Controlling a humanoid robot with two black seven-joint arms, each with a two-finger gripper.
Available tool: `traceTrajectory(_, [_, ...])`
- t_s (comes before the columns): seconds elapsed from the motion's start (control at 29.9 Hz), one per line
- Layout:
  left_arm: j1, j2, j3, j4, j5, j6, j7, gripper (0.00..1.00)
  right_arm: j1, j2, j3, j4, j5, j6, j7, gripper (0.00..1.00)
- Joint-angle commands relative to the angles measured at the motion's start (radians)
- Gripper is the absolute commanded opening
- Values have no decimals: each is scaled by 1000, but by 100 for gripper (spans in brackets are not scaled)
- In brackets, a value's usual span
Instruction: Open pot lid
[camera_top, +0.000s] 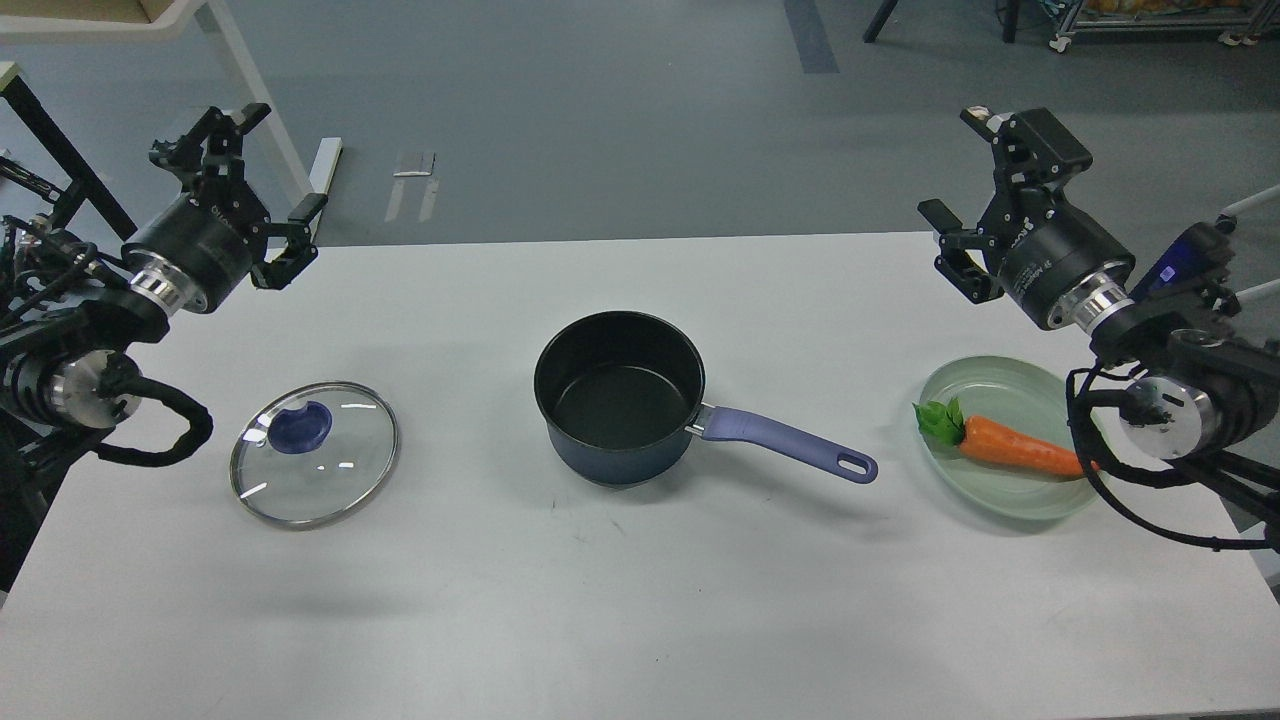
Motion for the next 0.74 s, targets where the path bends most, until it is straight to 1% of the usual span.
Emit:
traceTrajectory(0.0, [61,-34,-52,0,1,0,2,99,-107,95,115,-105,38,64,0,98])
traceTrajectory(0.17, [147,-89,-155,0,12,-3,8,99,-161,157,145,-258,36,370,0,99])
traceTrajectory(0.23, [159,-107,-181,1,15,-6,41,99,-162,157,139,-300,36,447,0,99])
traceTrajectory(0.27, [167,-117,-193,3,15,-9,67,99,-162,157,134,-305,36,464,0,99])
traceTrajectory(0.3, [171,-127,-205,3,15,-11,84,99,-162,155,128,-306,35,473,0,99])
traceTrajectory(0.37, [187,-150,-227,6,16,-16,107,99,-161,157,123,-305,29,477,0,99])
traceTrajectory(0.57, [250,-198,-300,6,59,-92,107,99,-155,172,145,-306,18,466,0,99])
traceTrajectory(0.7, [264,-198,-339,6,59,-100,109,99,-159,174,191,-306,18,470,0,99])
